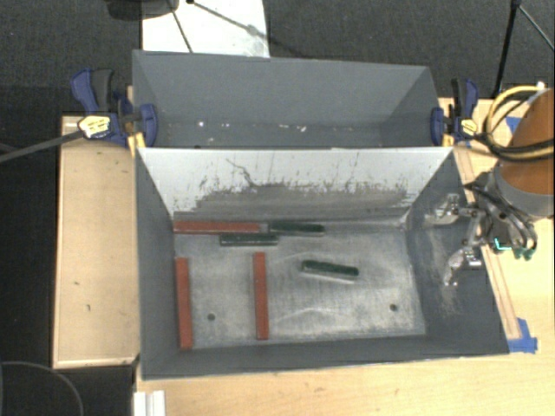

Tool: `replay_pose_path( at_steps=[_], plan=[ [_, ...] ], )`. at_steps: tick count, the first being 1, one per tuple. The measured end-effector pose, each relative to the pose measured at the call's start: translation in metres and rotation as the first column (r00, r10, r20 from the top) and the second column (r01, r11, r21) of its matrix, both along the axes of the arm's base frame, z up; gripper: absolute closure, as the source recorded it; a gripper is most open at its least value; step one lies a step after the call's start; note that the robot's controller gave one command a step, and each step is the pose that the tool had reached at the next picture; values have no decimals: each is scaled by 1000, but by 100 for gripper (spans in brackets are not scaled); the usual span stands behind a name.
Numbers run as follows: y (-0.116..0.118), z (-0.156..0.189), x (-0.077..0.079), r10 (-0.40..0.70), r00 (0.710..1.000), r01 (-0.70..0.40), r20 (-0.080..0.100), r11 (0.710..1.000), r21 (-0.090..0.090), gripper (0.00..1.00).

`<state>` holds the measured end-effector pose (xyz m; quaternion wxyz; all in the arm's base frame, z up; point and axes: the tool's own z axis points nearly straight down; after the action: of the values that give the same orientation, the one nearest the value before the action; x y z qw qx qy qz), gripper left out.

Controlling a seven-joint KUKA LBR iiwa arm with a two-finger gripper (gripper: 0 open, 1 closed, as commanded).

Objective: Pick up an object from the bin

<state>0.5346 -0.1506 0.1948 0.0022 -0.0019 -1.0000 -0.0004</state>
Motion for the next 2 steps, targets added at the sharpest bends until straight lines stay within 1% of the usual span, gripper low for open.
replay_pose_path(
  at_steps=[1, 2],
  plan=[
    [1, 4, 2, 4, 1000, -4, 8, 1000, -2, 0],
    [31, -34, 3, 95, 995, -95, 11, 995, -3, 0]
  ],
)
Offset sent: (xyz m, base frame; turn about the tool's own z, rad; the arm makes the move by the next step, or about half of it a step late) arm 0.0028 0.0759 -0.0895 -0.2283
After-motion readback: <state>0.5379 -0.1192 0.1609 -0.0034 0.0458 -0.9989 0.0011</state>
